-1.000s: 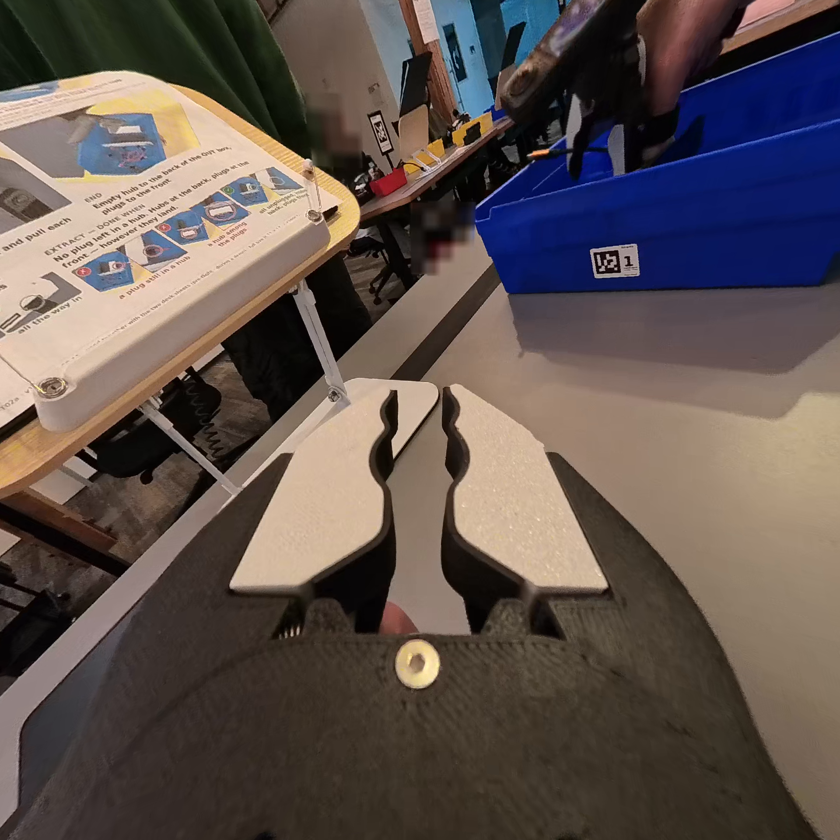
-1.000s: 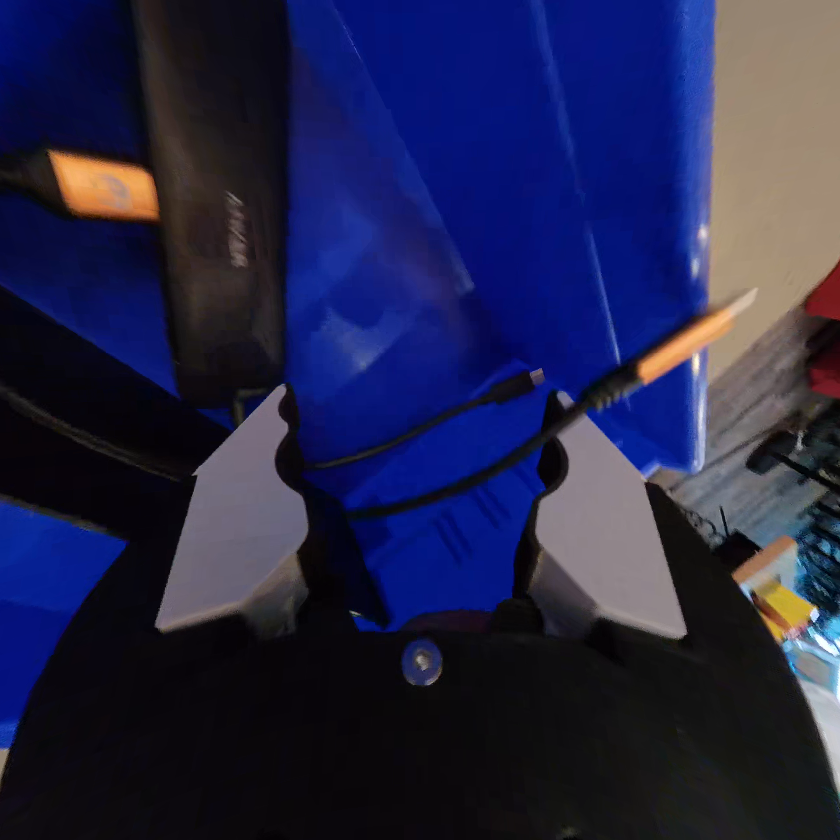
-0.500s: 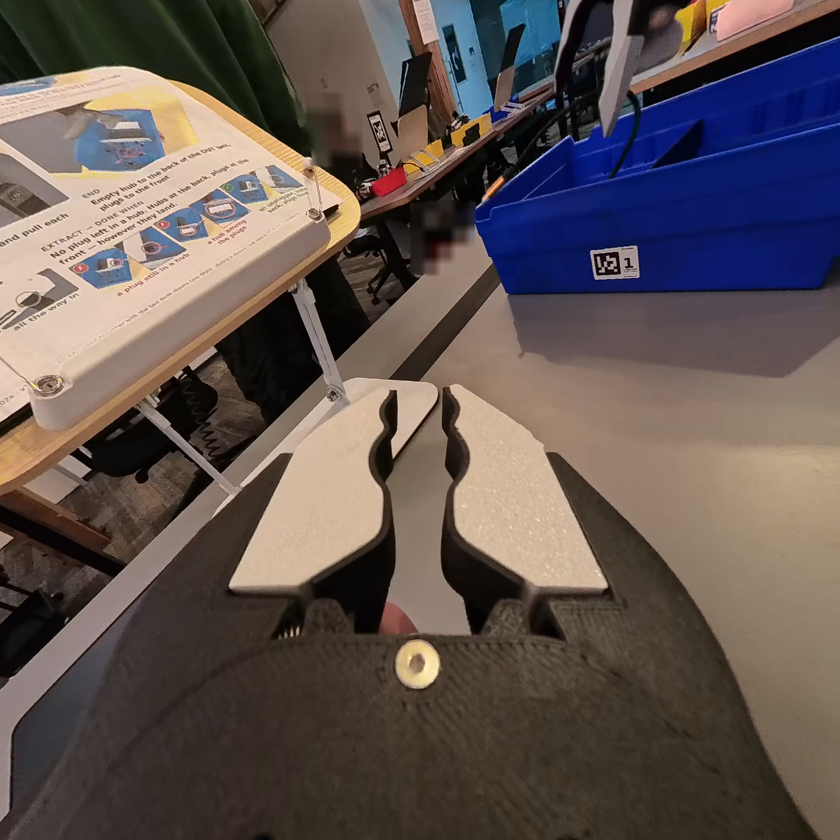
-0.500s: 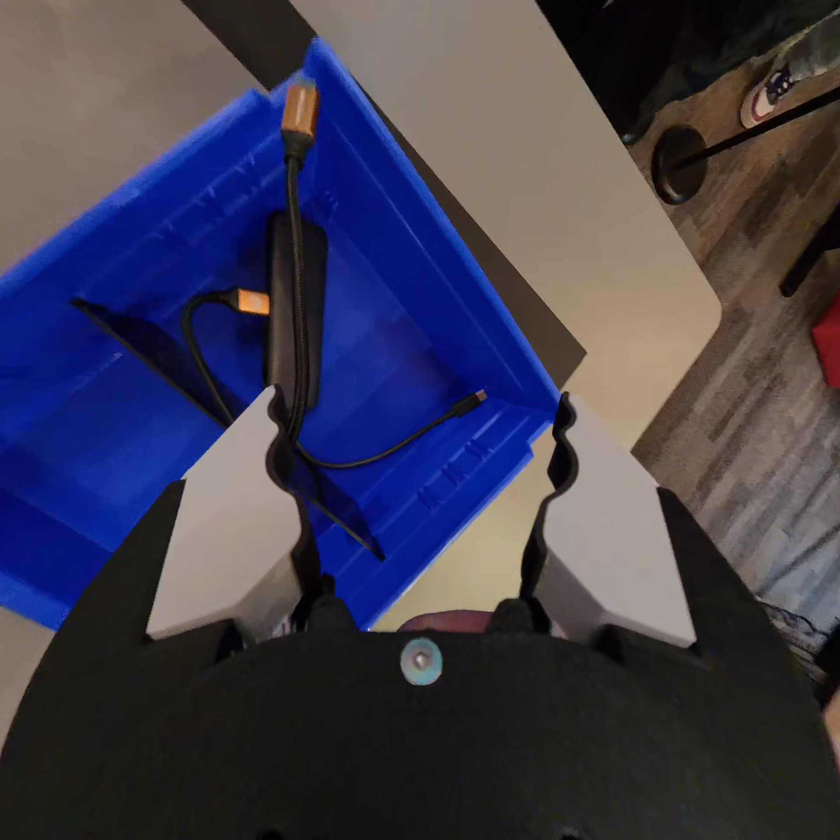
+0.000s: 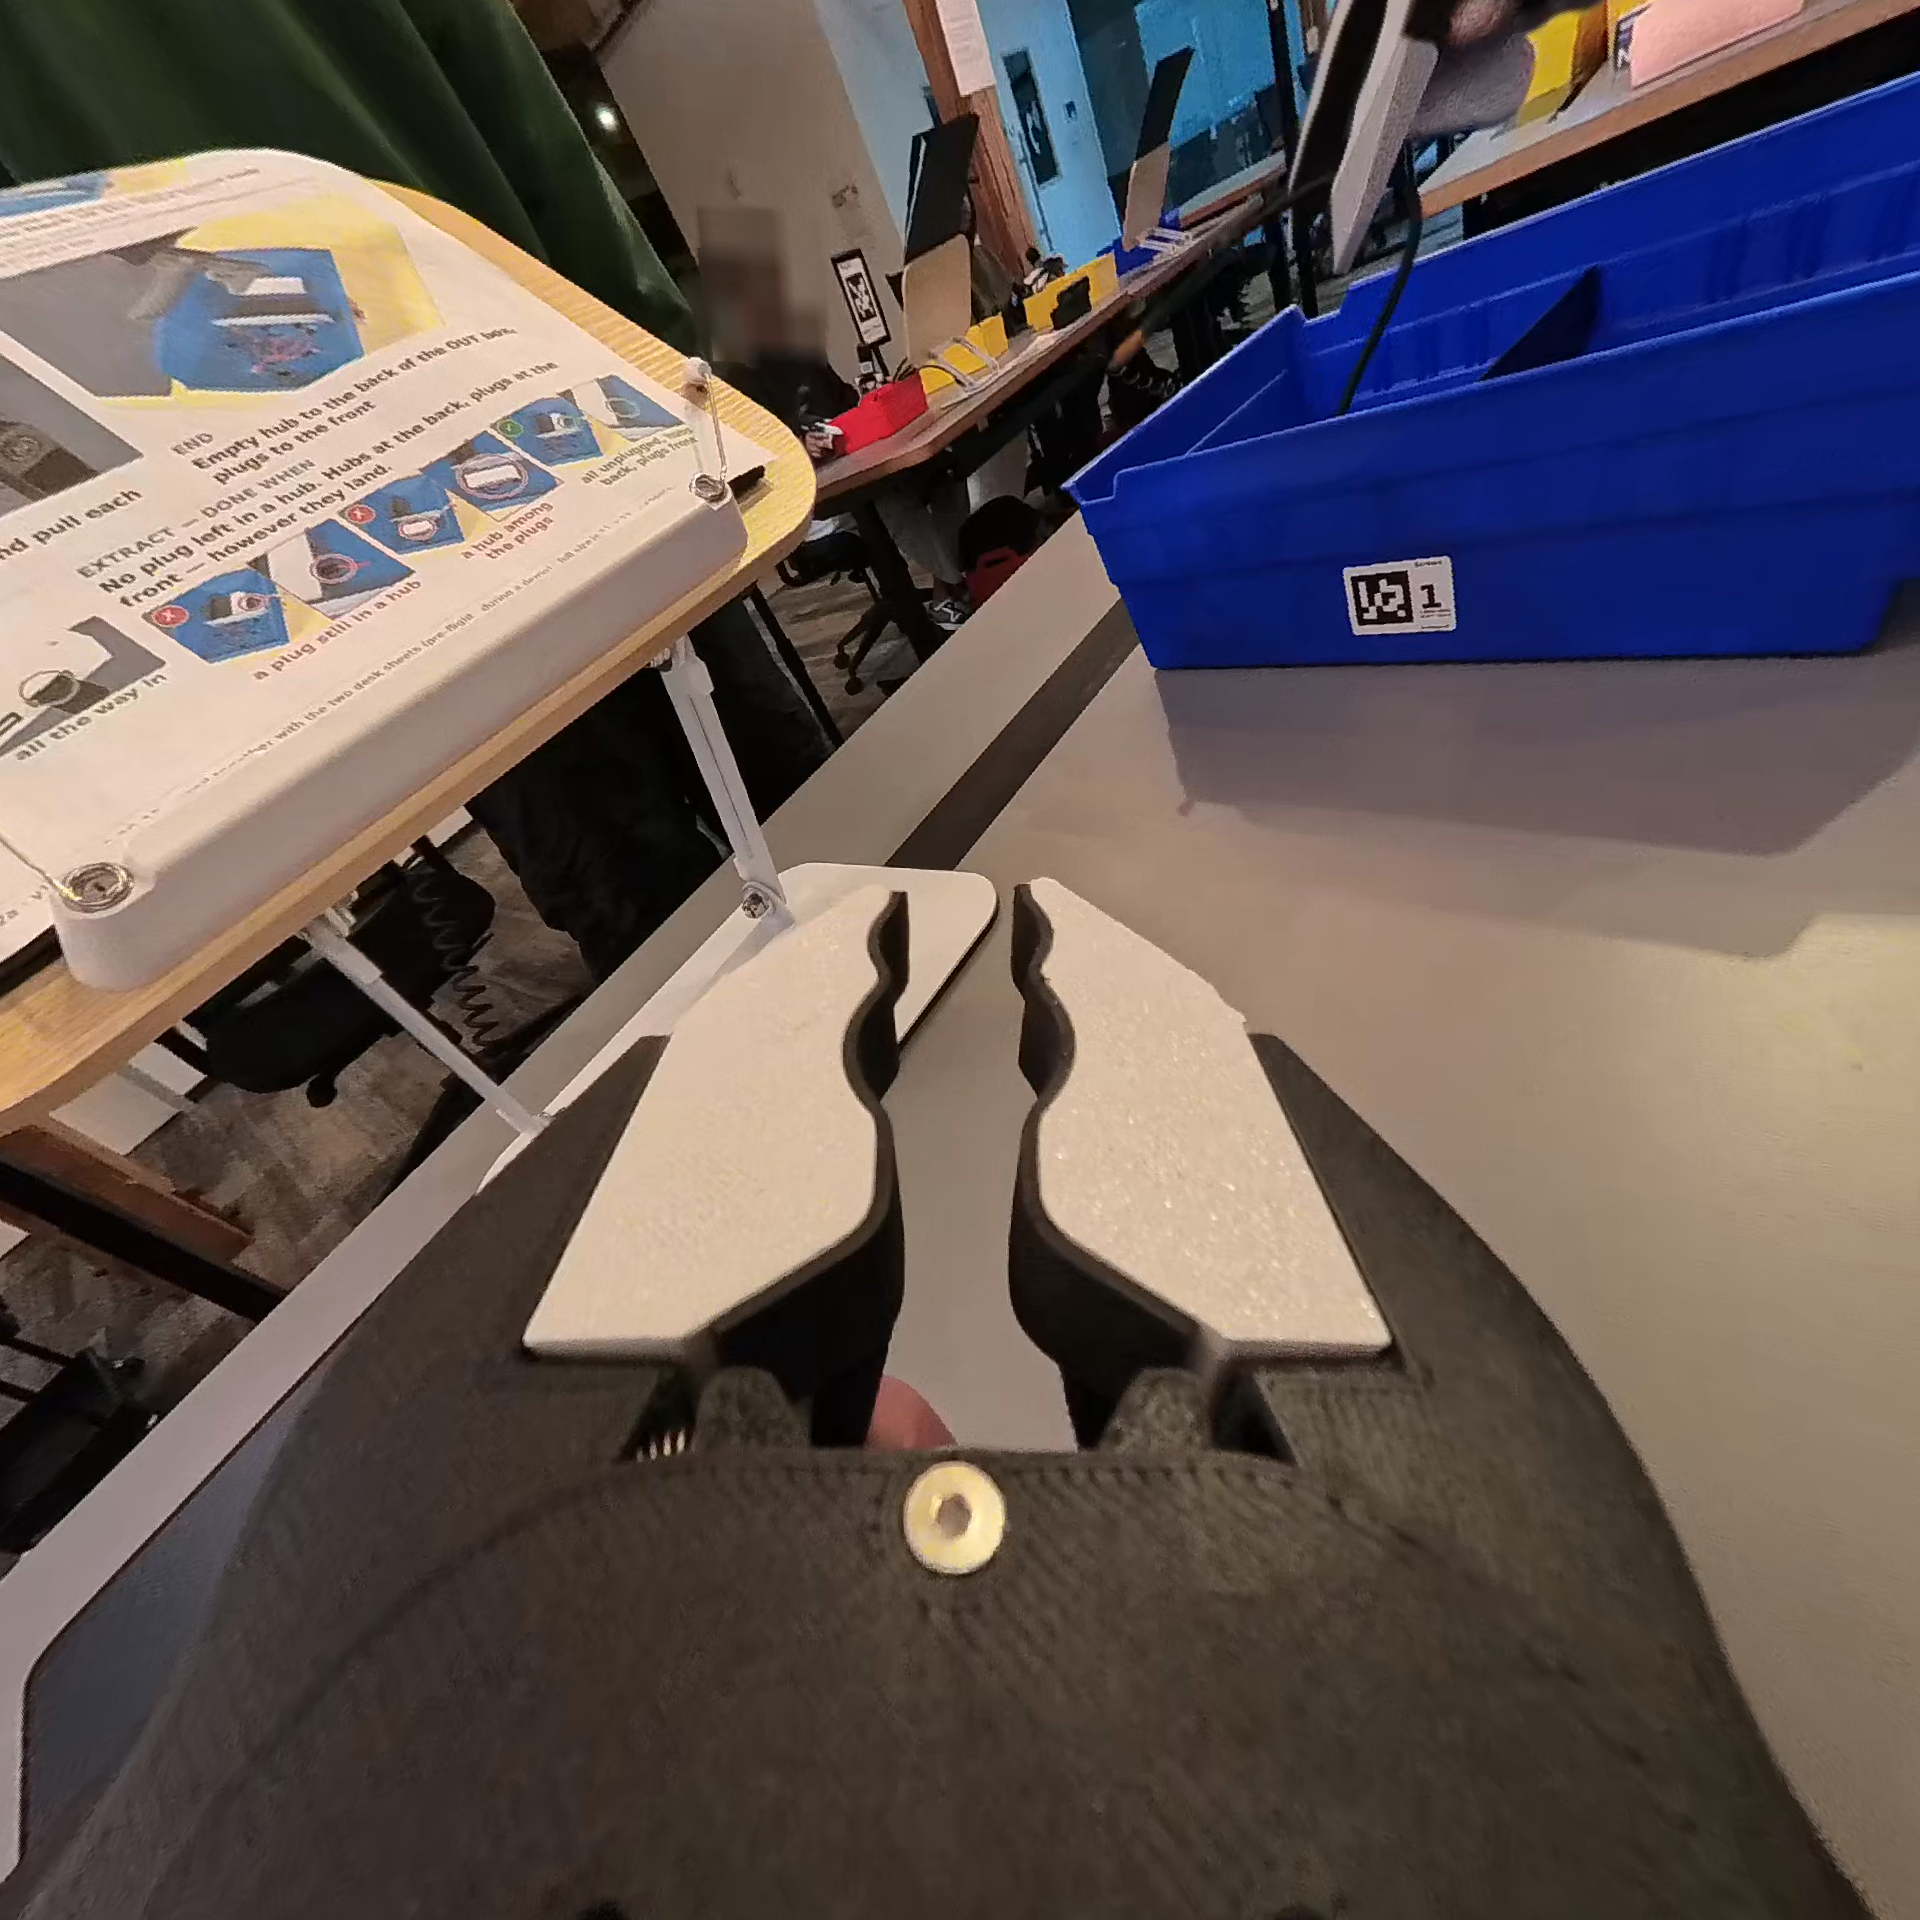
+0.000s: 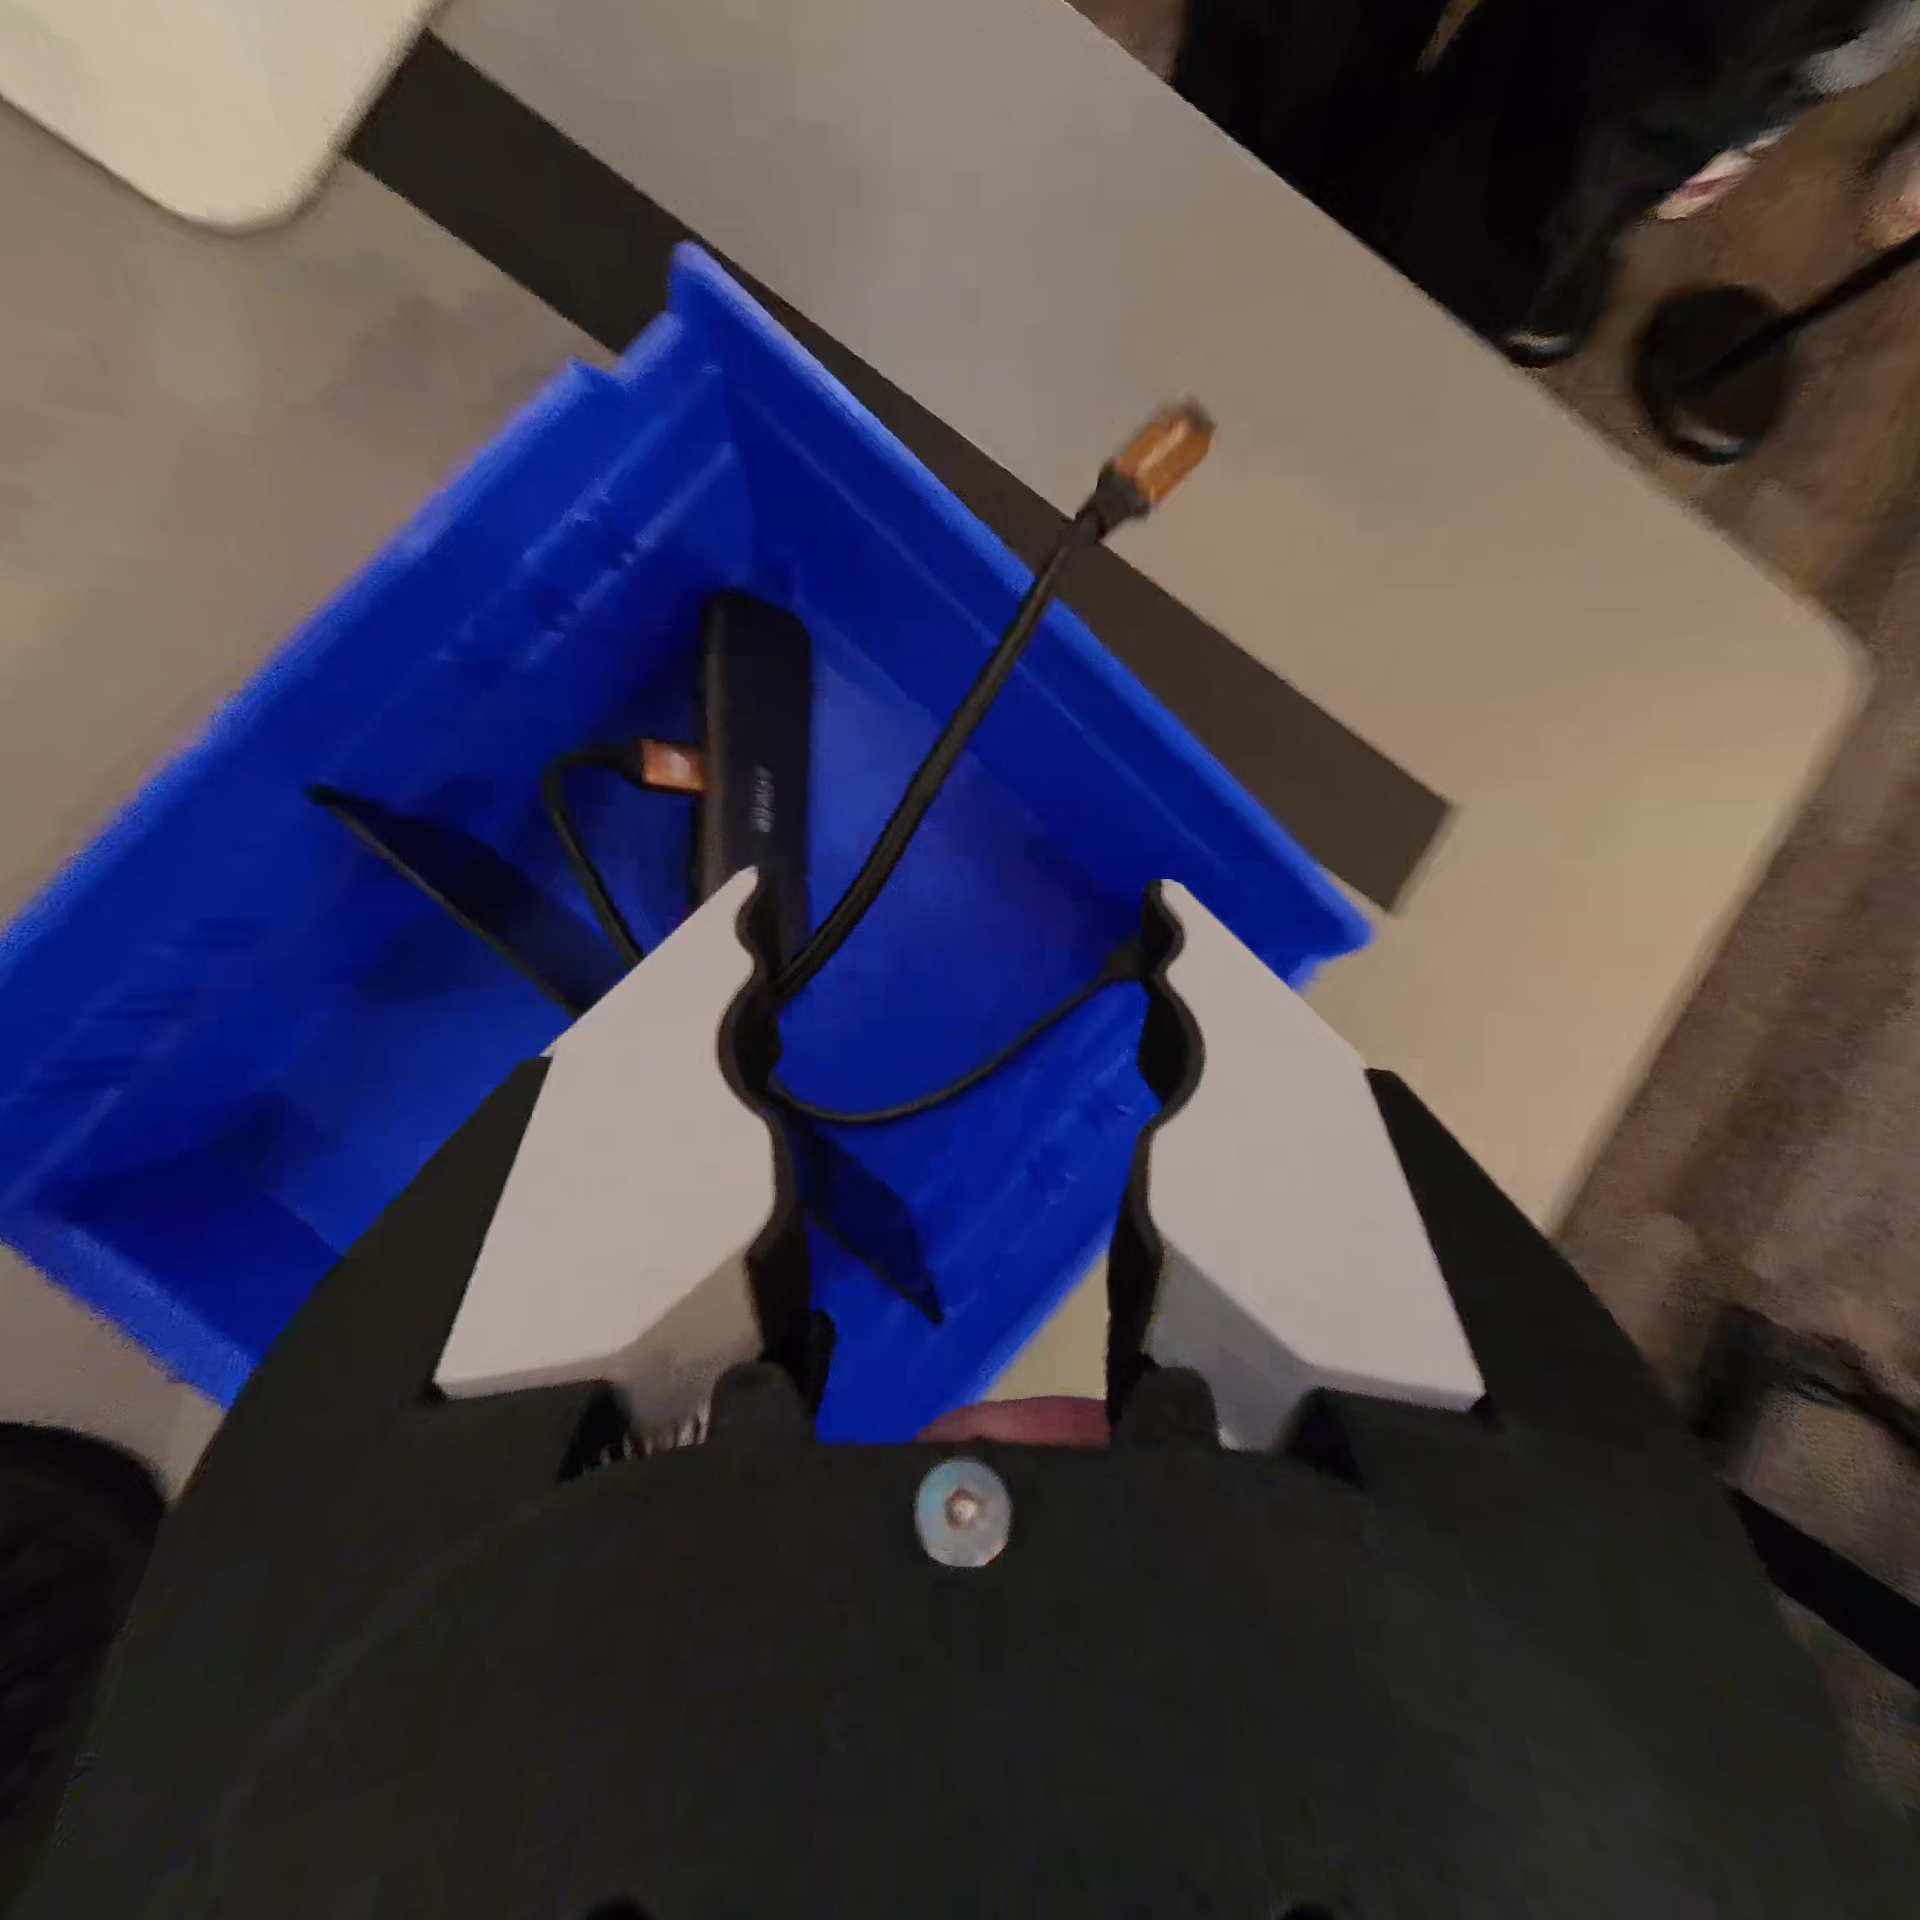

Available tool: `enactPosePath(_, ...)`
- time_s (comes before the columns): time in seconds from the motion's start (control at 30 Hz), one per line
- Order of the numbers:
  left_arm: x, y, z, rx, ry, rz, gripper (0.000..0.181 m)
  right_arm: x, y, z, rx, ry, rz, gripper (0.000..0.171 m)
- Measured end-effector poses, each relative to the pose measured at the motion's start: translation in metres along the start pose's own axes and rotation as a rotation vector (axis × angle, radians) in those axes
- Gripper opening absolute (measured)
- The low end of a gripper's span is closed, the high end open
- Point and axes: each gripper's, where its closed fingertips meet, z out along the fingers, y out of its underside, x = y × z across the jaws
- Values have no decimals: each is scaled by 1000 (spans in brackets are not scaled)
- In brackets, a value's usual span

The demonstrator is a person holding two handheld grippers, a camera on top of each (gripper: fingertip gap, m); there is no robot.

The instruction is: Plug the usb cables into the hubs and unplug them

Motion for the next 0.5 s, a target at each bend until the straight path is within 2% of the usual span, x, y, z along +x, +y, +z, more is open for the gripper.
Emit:
enactPosePath(0.07, 1, 0, 0, -1, 0, 4, 19, -4, 0, 3, 51, -81, 78, 82)
enactPosePath(0.13, 0, 0, -1, -1, -1, 2, 19, 0, 5, 6, 58, -67, 110, 97)
enactPosePath(0.2, 0, 1, -1, -1, -1, -3, 19, 15, 14, 9, 33, 19, 122, 110)
enactPosePath(0.23, 0, 1, 0, -2, 1, -6, 19, 28, 24, 10, -17, 112, 105, 110)
enactPosePath(0.3, 1, 1, 0, -5, 3, 1, 19, 47, 43, 10, -137, 274, 12, 120)
enactPosePath(0.37, 3, 2, 1, -8, 7, 3, 19, 57, 57, 10, -233, 376, -55, 123)
enactPosePath(0.4, 3, 2, 1, -9, 8, 5, 19, 62, 61, 9, -273, 427, -97, 129)
enactPosePath(0.5, 3, 2, 1, -11, 9, 5, 19, 58, 59, 9, -276, 432, -126, 145)
